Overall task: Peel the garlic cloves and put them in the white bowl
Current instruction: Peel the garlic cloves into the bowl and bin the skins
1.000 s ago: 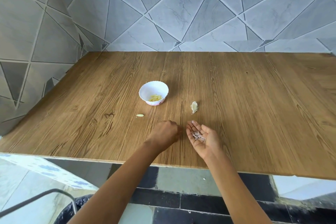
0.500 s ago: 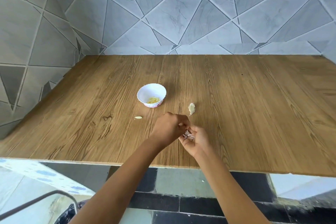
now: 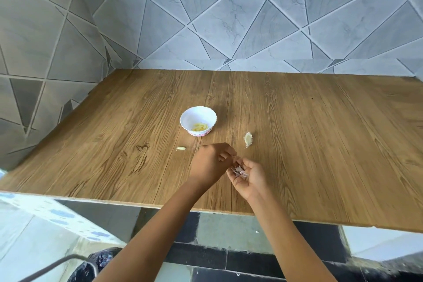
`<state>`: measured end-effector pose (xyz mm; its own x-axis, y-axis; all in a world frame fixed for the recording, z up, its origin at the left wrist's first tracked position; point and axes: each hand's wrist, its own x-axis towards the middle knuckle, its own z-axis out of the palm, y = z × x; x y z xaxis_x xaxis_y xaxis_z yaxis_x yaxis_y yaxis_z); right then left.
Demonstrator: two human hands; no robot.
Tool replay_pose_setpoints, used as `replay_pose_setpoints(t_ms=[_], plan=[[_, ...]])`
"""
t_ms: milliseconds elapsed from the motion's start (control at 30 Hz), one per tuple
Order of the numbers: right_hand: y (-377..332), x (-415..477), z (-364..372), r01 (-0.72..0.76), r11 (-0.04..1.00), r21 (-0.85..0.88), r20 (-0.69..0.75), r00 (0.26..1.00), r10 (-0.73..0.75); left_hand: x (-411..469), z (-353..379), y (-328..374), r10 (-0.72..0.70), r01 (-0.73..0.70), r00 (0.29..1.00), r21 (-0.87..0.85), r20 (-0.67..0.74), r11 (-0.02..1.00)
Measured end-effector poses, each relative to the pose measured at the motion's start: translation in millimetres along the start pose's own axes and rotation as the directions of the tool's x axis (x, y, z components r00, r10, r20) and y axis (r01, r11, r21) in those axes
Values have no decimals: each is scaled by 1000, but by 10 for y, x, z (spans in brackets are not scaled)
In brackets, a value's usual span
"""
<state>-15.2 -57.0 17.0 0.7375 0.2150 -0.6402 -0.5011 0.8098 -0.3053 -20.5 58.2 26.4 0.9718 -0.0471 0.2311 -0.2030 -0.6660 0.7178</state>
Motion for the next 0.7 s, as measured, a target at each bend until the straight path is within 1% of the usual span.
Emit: replay_pose_setpoints(t_ms=[100, 200, 267, 367, 467, 533, 633, 700], plan=[[61, 23, 23, -24, 999, -23, 58, 998, 25, -88, -89, -130, -102, 93, 992, -119, -75, 989], [195, 54, 89, -23, 997, -79, 82, 996, 29, -245, -255, -309, -237, 205, 959, -199, -152, 958], [338, 60, 167, -37, 990, -139, 99, 994, 51, -387, -408, -444, -314, 267, 922, -214, -225, 940], [596, 53, 296, -99, 972, -212, 136, 982, 129, -638, -657, -619, -403, 358, 858, -190, -319, 914], [944, 47, 444, -206, 929, -307, 155, 952, 262, -1012, -929, -771, -503, 442, 750, -241, -429, 864], [1162, 48, 505, -266, 890, -369, 170, 923, 346, -1255, -1074, -838, -563, 498, 677, -267, -474, 825], [1596, -14, 631, -354, 785, -509, 151, 860, 487, -1708, -1273, -916, -645, 572, 513, -334, -567, 749], [1844, -70, 670, -388, 735, -557, 153, 821, 549, -1948, -1360, -933, -673, 584, 430, -383, -602, 716]])
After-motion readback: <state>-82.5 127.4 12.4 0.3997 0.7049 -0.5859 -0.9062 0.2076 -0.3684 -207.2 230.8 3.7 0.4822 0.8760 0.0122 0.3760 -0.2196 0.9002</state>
